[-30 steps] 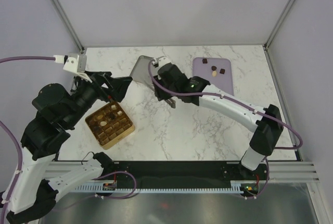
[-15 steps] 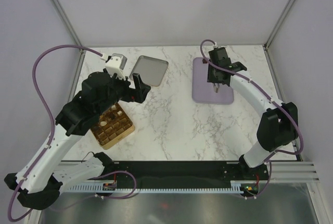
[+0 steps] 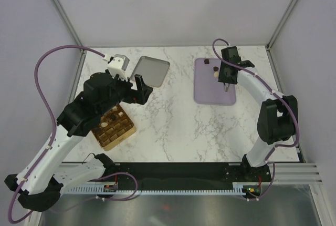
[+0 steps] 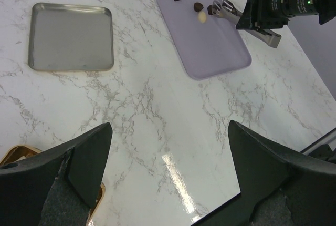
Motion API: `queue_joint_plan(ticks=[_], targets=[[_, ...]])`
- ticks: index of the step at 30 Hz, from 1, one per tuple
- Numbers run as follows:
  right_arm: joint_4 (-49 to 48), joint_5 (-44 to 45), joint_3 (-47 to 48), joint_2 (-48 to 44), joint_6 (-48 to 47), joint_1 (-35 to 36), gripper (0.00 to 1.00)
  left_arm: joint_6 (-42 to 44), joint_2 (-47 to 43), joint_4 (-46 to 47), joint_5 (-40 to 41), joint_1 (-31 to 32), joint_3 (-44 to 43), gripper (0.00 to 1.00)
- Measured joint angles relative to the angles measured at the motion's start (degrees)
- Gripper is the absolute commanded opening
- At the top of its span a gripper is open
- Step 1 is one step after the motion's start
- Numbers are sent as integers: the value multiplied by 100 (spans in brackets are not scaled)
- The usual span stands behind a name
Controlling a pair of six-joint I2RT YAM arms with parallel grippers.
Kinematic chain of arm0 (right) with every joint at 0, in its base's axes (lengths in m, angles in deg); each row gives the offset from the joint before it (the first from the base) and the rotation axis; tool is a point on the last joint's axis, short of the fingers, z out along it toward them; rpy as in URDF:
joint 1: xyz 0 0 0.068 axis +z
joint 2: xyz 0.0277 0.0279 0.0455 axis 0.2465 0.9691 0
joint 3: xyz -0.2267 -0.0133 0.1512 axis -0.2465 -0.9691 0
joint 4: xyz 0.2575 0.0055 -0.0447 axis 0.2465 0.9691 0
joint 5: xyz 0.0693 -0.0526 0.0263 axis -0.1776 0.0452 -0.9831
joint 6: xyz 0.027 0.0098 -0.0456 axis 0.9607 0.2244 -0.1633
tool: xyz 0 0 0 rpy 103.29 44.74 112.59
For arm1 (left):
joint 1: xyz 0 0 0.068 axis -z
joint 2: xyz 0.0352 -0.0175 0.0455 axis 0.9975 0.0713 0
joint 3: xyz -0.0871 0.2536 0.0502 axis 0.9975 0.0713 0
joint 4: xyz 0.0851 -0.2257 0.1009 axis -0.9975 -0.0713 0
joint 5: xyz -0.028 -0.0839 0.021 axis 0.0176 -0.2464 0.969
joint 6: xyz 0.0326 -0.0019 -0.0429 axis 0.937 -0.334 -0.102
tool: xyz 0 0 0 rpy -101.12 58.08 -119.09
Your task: Pack the chocolate
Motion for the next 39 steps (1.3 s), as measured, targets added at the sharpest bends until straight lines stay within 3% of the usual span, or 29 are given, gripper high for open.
queue_joint_plan(ticks=[19, 39], targets=[[-304, -188, 42, 525, -22, -149, 50, 0, 0, 0, 2, 0, 0, 100], [-389, -476, -74, 470, -105, -188, 39, 2, -4, 0, 2, 0, -9, 100]])
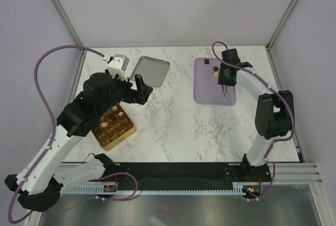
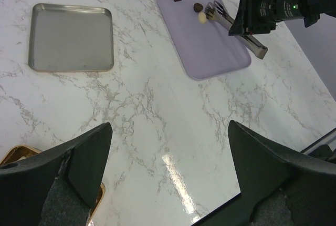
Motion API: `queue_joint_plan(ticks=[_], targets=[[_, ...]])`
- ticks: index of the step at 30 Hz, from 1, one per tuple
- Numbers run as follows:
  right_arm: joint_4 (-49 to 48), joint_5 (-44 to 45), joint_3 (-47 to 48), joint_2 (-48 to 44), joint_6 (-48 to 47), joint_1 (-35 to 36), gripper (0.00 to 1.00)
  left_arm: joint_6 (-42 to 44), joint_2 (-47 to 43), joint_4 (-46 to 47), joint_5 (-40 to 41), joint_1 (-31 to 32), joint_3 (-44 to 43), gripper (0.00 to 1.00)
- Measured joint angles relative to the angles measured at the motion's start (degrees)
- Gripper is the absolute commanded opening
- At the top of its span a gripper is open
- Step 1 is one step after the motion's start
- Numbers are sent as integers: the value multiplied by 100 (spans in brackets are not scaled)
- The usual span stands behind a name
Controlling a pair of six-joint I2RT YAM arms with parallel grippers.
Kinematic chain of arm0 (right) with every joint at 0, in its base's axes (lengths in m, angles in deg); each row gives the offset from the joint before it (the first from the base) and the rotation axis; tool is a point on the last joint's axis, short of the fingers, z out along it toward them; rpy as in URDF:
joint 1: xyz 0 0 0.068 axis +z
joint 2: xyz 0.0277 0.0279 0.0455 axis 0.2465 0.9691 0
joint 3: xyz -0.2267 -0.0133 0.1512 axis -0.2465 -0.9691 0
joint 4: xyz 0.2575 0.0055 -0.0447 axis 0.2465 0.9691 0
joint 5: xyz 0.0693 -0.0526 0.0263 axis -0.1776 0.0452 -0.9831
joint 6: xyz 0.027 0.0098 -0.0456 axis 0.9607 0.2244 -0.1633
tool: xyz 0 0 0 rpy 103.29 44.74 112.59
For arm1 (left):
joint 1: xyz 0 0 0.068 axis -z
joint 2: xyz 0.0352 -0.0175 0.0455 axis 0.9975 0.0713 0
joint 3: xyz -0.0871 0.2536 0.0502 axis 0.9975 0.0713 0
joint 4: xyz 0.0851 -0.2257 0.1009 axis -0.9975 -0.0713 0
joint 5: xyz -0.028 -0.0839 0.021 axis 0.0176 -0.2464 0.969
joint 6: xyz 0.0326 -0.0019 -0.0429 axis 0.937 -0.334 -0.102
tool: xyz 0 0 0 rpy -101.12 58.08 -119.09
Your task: Pack the chocolate
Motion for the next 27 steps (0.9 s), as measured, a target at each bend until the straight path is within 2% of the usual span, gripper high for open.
queue_joint_plan(ticks=[8, 15, 17, 27], targets=[[245, -236, -667, -896, 2, 7, 38, 0, -28, 0, 0, 0, -59, 100], [463, -212, -734, -1521, 9, 289, 36, 0, -26, 2, 2, 0, -173, 100], [522, -184, -713, -1615, 31, 557, 36, 0, -28, 4, 13, 0, -192, 99], [323, -435, -201, -1556, 343, 2780, 35, -13, -256, -24, 111, 0, -570, 99]])
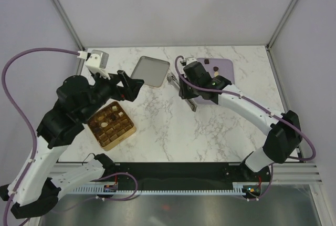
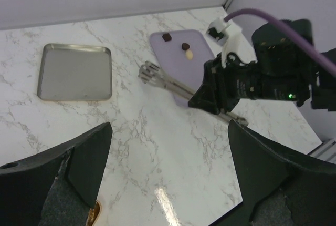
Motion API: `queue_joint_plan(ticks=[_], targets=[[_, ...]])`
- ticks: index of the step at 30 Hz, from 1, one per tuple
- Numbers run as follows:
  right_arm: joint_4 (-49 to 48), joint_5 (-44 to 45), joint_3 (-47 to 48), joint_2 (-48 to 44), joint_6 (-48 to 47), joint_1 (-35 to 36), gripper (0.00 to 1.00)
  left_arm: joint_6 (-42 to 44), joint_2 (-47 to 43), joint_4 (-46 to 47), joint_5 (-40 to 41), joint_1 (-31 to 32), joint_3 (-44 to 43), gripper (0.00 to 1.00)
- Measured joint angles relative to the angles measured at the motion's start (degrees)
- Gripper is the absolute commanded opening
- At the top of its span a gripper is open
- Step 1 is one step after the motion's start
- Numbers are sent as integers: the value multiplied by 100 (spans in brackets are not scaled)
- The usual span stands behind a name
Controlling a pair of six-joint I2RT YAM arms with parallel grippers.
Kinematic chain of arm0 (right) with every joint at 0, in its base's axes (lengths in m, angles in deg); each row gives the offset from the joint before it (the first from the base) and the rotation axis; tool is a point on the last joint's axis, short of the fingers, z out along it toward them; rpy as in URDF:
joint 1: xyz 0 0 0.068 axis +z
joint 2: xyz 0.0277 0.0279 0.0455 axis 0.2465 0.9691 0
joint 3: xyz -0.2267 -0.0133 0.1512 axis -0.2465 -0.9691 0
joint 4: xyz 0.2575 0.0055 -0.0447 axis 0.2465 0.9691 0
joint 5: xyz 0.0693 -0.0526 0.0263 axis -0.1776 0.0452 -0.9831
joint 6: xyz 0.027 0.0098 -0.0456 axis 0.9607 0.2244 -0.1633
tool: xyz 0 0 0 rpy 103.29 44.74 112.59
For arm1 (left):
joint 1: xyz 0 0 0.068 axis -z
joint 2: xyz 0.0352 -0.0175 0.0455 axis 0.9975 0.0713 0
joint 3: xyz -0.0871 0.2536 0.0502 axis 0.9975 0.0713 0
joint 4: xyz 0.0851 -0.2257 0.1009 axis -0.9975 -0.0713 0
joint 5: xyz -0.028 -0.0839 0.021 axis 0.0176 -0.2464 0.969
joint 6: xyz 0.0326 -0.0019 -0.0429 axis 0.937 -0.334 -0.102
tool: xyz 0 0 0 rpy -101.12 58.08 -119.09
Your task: Pack the chocolate
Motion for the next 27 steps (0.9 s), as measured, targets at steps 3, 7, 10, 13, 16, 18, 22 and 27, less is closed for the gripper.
queue_joint_plan(ticks=[3, 7, 10, 13, 16, 18, 22, 27], targets=[[-293, -286, 103, 179, 125, 448, 35, -48, -234, 4, 35, 0, -264, 99], [-614, -540, 236, 544, 286, 953, 35, -133, -511, 22, 37, 0, -619, 99], [-745, -627, 446, 896, 372, 1377, 35, -166, -699, 42, 48, 0, -774, 99], [-831, -684, 688, 1213, 420, 1810, 35, -170, -822, 44, 103, 0, -796, 99], [-885, -765, 850, 1403, 428, 2221, 36, -170, -863, 26, 186, 0, -793, 99], [-905, -817, 874, 1467, 417, 2465, 36, -170, -876, 22, 195, 0, -789, 99], [-887, -822, 874, 1545, 404, 2776, 36, -170, -929, 15, 216, 0, -767, 99], [-881, -778, 879, 1593, 365, 2776, 37, -173, -968, 7, 232, 0, -761, 99]])
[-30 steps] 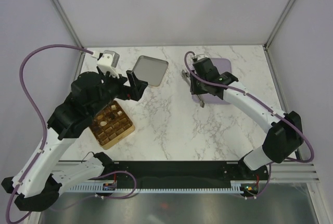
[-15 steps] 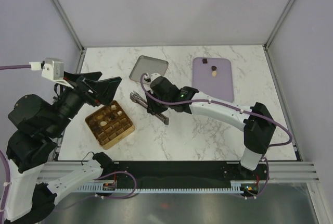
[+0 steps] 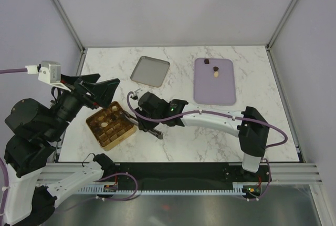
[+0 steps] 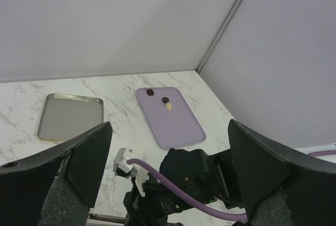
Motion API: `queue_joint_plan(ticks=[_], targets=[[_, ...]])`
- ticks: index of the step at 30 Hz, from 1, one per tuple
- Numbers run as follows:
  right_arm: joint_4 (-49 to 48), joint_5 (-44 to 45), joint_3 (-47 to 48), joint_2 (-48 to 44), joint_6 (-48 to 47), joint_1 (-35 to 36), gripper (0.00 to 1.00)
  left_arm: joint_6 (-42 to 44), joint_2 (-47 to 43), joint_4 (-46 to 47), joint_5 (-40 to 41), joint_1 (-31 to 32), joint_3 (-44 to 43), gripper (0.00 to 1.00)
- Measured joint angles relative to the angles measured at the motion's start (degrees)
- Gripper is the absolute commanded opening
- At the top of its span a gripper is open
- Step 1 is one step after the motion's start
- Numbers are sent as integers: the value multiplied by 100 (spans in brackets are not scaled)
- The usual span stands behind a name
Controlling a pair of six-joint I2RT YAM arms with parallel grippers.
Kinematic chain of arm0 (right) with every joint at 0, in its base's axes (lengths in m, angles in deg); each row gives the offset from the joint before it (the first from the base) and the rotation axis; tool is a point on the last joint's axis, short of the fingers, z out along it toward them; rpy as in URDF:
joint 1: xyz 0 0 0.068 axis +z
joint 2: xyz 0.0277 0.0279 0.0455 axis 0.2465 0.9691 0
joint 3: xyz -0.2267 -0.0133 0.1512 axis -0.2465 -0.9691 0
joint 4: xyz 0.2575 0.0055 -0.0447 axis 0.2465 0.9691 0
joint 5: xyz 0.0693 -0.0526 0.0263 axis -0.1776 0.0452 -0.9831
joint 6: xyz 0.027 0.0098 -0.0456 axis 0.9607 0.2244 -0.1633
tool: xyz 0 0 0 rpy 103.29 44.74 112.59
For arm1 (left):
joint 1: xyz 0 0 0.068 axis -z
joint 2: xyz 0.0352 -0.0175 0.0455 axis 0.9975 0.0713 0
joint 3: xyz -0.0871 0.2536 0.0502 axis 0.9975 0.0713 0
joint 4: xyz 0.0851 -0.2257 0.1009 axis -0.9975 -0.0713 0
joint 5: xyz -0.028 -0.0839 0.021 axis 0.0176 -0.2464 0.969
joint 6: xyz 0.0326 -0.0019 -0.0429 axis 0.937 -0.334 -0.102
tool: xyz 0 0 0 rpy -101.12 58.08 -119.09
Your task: Pack the chocolate
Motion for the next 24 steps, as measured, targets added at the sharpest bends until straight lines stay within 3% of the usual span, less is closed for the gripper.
queue_joint_plan(ticks=[24], targets=[[160, 179, 271, 227, -151, 48, 49, -2, 0, -9, -2, 0, 37, 99]])
